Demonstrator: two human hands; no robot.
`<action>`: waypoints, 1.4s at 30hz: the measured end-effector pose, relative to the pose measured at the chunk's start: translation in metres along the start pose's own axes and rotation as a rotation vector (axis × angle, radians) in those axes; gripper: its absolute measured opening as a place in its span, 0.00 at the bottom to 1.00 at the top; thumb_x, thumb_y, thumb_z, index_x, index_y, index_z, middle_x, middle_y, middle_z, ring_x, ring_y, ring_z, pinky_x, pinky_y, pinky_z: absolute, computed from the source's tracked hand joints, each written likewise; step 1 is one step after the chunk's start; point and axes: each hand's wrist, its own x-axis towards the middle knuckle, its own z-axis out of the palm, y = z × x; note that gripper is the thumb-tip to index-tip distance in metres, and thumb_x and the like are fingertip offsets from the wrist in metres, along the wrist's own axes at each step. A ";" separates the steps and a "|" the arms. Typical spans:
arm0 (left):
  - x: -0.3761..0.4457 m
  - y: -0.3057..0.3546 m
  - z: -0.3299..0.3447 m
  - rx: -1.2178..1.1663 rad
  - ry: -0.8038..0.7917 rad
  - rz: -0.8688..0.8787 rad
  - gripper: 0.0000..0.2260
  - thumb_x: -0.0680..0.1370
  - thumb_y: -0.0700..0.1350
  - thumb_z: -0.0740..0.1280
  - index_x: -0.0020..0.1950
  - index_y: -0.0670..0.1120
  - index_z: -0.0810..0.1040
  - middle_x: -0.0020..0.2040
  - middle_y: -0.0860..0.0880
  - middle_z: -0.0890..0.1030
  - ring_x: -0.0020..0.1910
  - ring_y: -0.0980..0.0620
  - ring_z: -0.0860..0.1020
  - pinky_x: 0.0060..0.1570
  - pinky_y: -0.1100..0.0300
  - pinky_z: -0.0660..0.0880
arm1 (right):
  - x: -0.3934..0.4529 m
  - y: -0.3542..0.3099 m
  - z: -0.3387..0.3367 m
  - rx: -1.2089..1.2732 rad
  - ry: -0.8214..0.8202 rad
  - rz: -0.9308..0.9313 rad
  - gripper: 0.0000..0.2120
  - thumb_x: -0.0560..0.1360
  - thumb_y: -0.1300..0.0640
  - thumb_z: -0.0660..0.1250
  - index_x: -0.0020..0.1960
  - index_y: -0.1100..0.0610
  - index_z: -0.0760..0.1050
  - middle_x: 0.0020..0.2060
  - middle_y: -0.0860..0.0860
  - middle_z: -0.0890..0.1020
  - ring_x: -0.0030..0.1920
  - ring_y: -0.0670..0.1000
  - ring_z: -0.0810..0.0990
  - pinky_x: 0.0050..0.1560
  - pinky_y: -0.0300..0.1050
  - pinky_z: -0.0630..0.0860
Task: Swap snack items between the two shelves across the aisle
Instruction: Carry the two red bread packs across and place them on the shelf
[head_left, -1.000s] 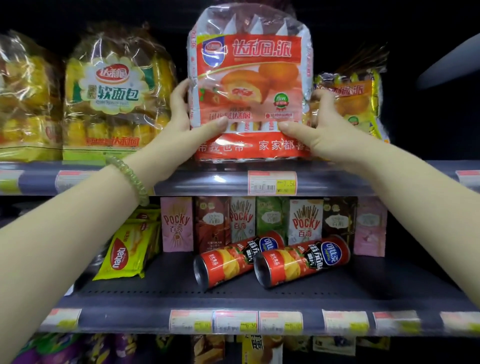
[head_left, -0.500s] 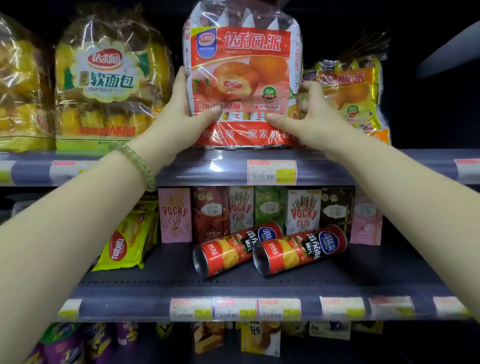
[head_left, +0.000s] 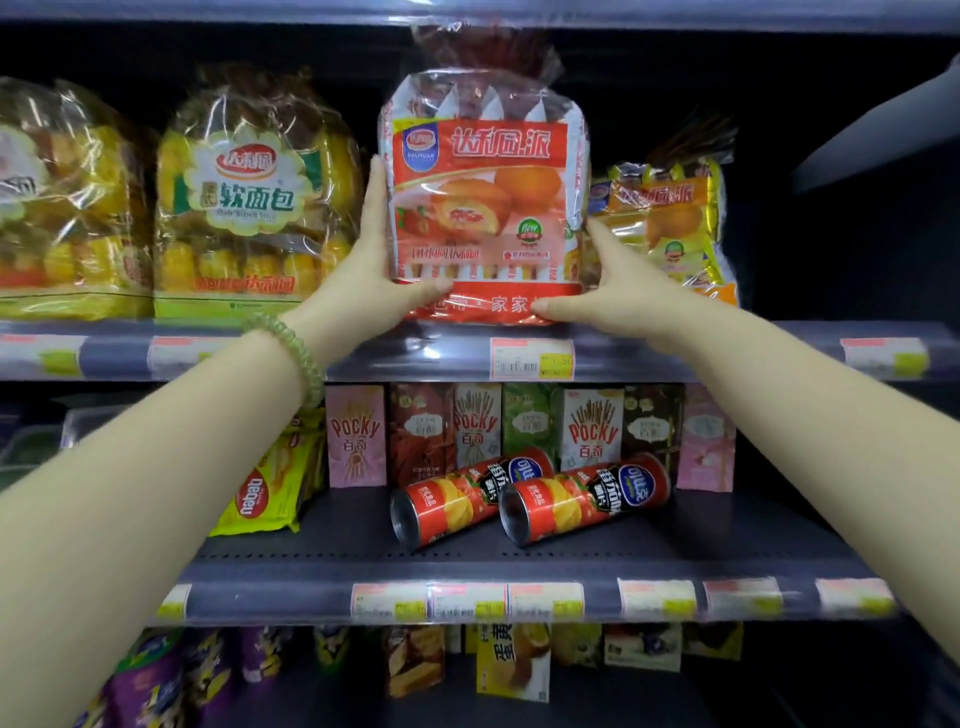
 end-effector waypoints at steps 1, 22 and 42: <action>-0.001 0.001 0.001 0.014 0.003 0.010 0.49 0.76 0.41 0.71 0.78 0.58 0.34 0.75 0.54 0.66 0.64 0.59 0.71 0.57 0.62 0.71 | 0.000 0.000 0.001 -0.019 0.009 -0.009 0.42 0.69 0.54 0.77 0.75 0.51 0.57 0.65 0.48 0.76 0.57 0.47 0.76 0.59 0.42 0.72; 0.000 0.007 -0.004 0.072 0.072 -0.012 0.40 0.76 0.49 0.71 0.78 0.56 0.47 0.72 0.52 0.69 0.56 0.63 0.75 0.44 0.71 0.74 | 0.004 0.004 -0.015 -0.051 -0.127 0.080 0.28 0.75 0.39 0.64 0.72 0.45 0.64 0.61 0.42 0.77 0.55 0.44 0.78 0.47 0.36 0.76; -0.018 0.028 0.013 0.088 0.257 -0.090 0.35 0.79 0.47 0.68 0.80 0.52 0.52 0.76 0.52 0.66 0.71 0.52 0.70 0.66 0.53 0.73 | -0.010 0.004 0.002 0.069 0.295 -0.076 0.26 0.75 0.51 0.70 0.69 0.59 0.69 0.52 0.45 0.73 0.53 0.43 0.72 0.45 0.32 0.70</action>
